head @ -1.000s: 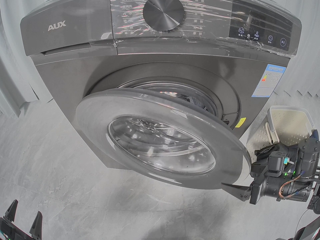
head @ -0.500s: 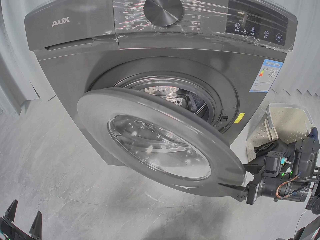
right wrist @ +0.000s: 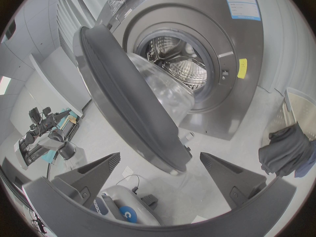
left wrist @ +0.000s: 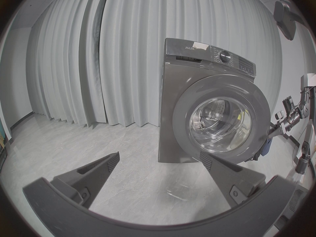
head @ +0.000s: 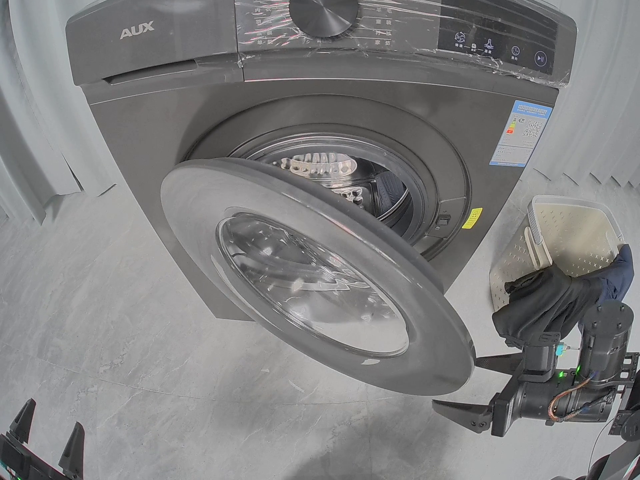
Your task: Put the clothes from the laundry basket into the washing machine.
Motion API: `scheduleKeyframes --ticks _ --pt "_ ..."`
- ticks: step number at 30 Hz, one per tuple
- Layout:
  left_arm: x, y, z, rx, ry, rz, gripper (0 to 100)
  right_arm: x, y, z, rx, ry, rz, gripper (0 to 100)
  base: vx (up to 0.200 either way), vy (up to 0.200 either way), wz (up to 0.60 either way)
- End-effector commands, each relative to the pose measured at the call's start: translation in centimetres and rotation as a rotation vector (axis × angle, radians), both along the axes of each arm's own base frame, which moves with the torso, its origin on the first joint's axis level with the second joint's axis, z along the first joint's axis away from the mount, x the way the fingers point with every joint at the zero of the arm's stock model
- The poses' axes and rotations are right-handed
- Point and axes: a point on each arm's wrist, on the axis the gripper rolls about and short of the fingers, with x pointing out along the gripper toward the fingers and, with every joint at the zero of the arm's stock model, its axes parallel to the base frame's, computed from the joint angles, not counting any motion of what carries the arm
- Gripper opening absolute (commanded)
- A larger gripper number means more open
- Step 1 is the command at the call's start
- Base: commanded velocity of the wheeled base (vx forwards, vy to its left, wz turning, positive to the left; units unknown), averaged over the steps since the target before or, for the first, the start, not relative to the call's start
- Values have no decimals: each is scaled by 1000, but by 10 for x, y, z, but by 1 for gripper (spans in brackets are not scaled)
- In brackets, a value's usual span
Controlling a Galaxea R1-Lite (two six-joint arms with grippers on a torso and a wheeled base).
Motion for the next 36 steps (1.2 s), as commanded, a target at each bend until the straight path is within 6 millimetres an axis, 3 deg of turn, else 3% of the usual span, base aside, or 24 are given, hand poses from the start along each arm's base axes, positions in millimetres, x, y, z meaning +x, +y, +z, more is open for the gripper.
scheduleKeyframes --ticks 1,8,12,14,22,32,36 --pt "0 0 -5 1 6 0 100 -11 -23 -14 -49 32 -78 100 0 0 0" --pt "0 0 -4 1 4 0 100 -19 -45 -28 -122 59 -143 100 0 0 0" --pt "0 0 -5 1 6 0 100 -1 -48 -18 -100 25 -219 100 0 0 0" --pt "0 0 -4 1 4 2 100 22 -44 -9 -82 -1 -259 100 0 0 0" --pt "0 0 -5 1 6 2 100 63 -33 -3 -77 -22 -297 100 0 0 0" --pt "0 0 -4 1 4 0 100 45 -18 -11 -95 6 -194 100 0 0 0" --pt "0 0 -4 -1 6 2 100 23 -7 -6 -66 -8 -93 100 0 0 0"
